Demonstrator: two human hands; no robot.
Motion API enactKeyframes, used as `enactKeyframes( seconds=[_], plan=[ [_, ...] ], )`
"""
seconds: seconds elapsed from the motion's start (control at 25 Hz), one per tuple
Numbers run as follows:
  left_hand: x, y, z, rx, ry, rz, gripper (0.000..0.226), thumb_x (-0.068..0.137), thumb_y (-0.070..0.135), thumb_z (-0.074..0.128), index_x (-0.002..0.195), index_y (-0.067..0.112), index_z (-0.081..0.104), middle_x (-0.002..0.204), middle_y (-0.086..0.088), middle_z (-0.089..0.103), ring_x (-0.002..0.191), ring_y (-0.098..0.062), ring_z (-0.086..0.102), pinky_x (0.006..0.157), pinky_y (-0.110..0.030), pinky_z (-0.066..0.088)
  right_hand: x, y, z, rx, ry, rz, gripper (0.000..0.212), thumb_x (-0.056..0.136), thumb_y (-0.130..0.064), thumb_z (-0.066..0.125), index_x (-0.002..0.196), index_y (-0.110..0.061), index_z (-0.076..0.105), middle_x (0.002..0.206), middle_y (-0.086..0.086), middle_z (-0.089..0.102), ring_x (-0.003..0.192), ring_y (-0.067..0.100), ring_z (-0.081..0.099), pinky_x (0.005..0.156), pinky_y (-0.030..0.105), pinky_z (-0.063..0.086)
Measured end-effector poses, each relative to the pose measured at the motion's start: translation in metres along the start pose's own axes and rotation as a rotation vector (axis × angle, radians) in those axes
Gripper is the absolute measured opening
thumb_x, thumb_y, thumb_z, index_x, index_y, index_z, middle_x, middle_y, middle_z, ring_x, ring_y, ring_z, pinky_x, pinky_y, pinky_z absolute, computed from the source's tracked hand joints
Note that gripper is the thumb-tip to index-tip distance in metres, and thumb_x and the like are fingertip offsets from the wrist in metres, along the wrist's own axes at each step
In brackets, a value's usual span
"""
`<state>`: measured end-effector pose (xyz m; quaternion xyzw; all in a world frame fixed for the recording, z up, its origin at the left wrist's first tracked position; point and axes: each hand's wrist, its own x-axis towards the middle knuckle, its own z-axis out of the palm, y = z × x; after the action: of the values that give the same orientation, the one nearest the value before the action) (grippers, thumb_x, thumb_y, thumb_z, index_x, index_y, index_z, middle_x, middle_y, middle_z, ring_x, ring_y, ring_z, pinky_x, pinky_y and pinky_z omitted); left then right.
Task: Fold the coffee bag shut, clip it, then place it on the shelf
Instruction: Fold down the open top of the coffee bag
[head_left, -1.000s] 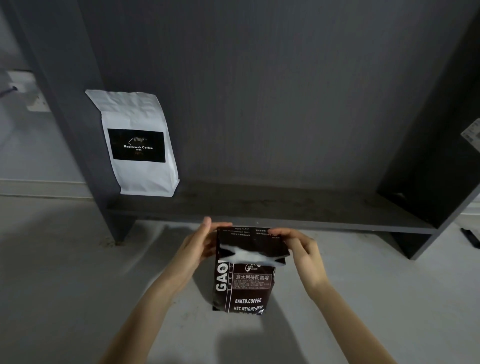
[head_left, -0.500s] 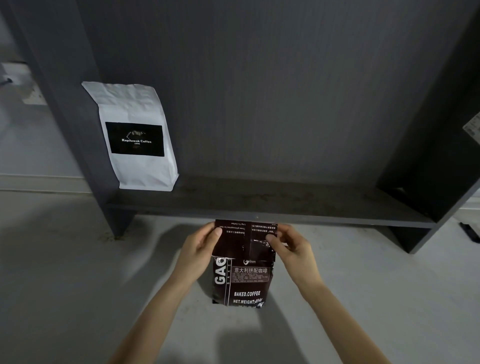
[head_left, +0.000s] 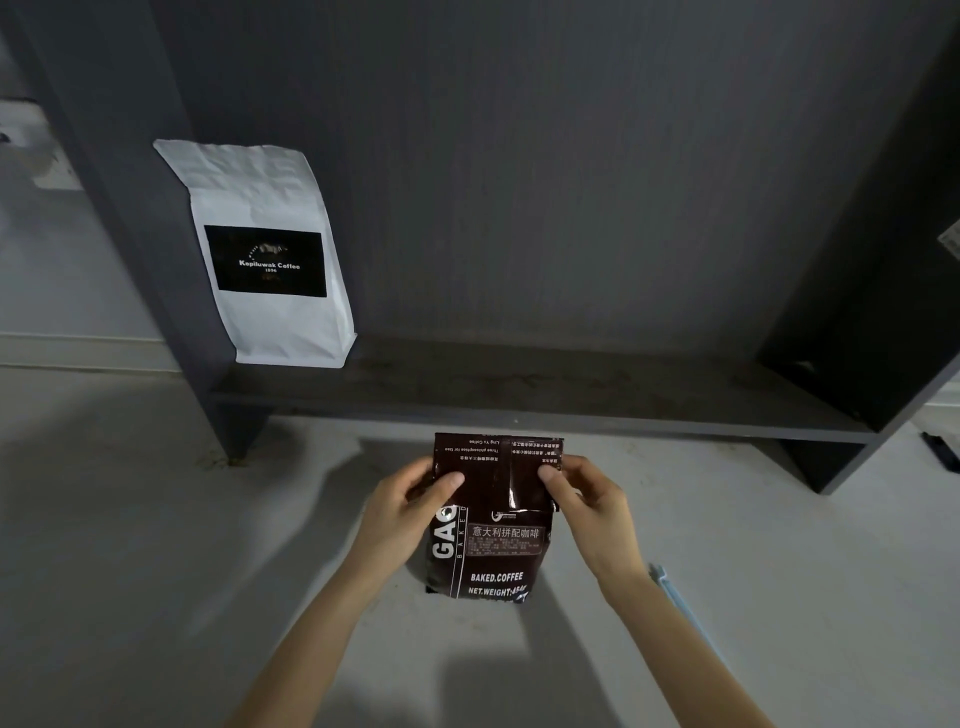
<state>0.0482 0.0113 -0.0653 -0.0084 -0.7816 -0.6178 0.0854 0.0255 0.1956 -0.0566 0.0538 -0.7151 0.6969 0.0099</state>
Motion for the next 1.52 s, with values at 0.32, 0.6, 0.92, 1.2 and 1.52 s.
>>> enactKeyframes(
  seconds=[0.32,0.6,0.92,1.2,1.52],
  plan=[
    [-0.007,-0.011,0.013,0.069,0.266,0.061,0.015,0.072,0.049,0.057,0.075,0.038,0.067,0.07,0.034,0.067,0.071,-0.004,0.066,0.068,-0.03,0.051,-0.006,0.014,0.004,-0.117,0.077,0.003,0.021,0.08,-0.016,0.063,0.065,-0.031,0.065,0.058,-0.021,0.068,0.06,0.005,0.057,0.061,0.024,0.048],
    [-0.008,-0.008,0.027,0.109,0.437,0.114,0.039,0.072,0.051,0.052,0.09,0.022,0.071,0.07,0.027,0.069,0.074,0.007,0.062,0.065,-0.014,0.046,-0.007,0.01,0.006,-0.021,0.193,-0.01,0.013,0.078,-0.016,0.064,0.068,-0.023,0.071,0.07,0.004,0.07,0.062,0.006,0.062,0.057,0.021,0.05],
    [-0.005,-0.015,0.028,0.076,0.33,0.073,0.044,0.071,0.059,0.041,0.089,0.026,0.065,0.073,0.019,0.066,0.075,0.009,0.061,0.062,-0.007,0.043,-0.009,0.019,0.005,-0.034,0.14,0.016,0.011,0.083,-0.019,0.058,0.076,-0.024,0.065,0.076,0.001,0.068,0.071,0.019,0.062,0.055,0.018,0.05],
    [-0.017,-0.023,0.029,-0.11,0.164,-0.003,0.011,0.076,0.035,0.053,0.083,0.028,0.057,0.081,0.009,0.066,0.073,0.007,0.062,0.062,-0.005,0.045,-0.014,0.04,0.002,-0.015,0.06,0.091,0.013,0.084,-0.016,0.057,0.094,-0.015,0.064,0.098,0.012,0.069,0.075,0.013,0.067,0.06,0.017,0.053],
    [0.008,-0.022,0.035,-0.152,0.263,-0.071,0.013,0.087,0.018,0.052,0.076,0.019,0.06,0.074,0.002,0.065,0.063,0.002,0.062,0.055,-0.009,0.048,0.009,0.032,0.013,0.121,0.071,0.186,0.01,0.084,-0.016,0.057,0.079,-0.013,0.065,0.089,0.011,0.065,0.06,-0.001,0.064,0.052,0.01,0.048]
  ],
)
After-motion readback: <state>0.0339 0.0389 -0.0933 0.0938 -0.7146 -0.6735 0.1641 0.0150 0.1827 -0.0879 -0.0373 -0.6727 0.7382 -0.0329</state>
